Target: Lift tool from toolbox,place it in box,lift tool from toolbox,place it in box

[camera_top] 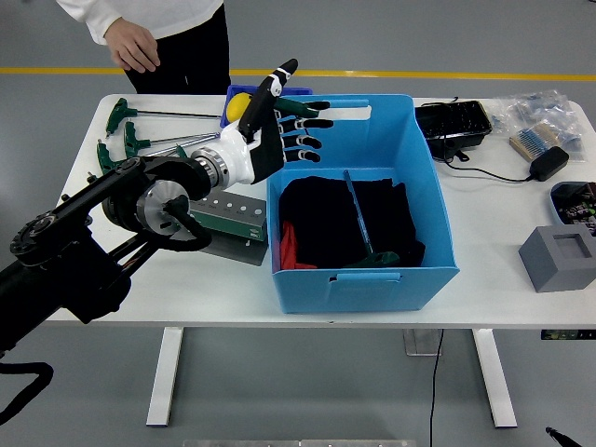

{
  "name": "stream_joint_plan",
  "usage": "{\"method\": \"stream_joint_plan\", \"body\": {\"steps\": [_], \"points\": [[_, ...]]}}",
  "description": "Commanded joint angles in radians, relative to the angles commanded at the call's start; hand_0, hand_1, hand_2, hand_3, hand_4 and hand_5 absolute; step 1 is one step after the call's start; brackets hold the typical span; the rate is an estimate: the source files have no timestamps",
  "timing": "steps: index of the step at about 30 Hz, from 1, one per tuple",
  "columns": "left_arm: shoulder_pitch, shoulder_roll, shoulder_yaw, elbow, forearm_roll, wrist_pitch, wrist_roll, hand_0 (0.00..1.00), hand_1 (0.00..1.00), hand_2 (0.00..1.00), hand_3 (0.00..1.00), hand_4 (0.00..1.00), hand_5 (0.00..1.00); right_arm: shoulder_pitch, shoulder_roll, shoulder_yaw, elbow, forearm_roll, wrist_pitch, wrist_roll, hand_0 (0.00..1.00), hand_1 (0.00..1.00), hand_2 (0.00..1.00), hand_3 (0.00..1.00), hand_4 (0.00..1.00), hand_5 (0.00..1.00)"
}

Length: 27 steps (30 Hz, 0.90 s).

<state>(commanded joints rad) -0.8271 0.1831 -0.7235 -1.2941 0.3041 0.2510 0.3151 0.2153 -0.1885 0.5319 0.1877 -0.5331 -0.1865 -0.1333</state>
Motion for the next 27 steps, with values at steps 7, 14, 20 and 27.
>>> {"method": "stream_joint_plan", "body": {"steps": [7,14,20,27], "points": [[-0.105,-0.041,0.184,0.129,0.102,-0.050,-0.017,0.260,0.322,0.509,0.603,0.863,0.998,0.005,-0.005,0.000,0.001,-0.002,-0.001,0.001,0.621,0.603,0.670,0.566,0.827,0.685],[-0.167,-0.073,0.268,0.254,0.320,-0.099,-0.012,0.267,0.328,0.514,0.649,0.861,0.998,0.012,-0.008,-0.001,0.002,-0.003,-0.001,0.003,0.621,0.602,0.670,0.566,0.827,0.684],[-0.181,-0.073,0.289,0.261,0.556,-0.225,0.047,0.269,0.344,0.556,0.738,0.866,0.998,0.015,-0.009,-0.004,0.001,0.003,-0.001,0.004,0.620,0.602,0.670,0.566,0.827,0.683],[-0.184,-0.080,0.335,0.269,0.851,-0.297,0.070,0.288,0.383,0.598,0.790,0.884,0.998,0.016,-0.010,0.001,0.000,-0.006,0.000,0.003,0.621,0.602,0.669,0.566,0.826,0.683]]}}
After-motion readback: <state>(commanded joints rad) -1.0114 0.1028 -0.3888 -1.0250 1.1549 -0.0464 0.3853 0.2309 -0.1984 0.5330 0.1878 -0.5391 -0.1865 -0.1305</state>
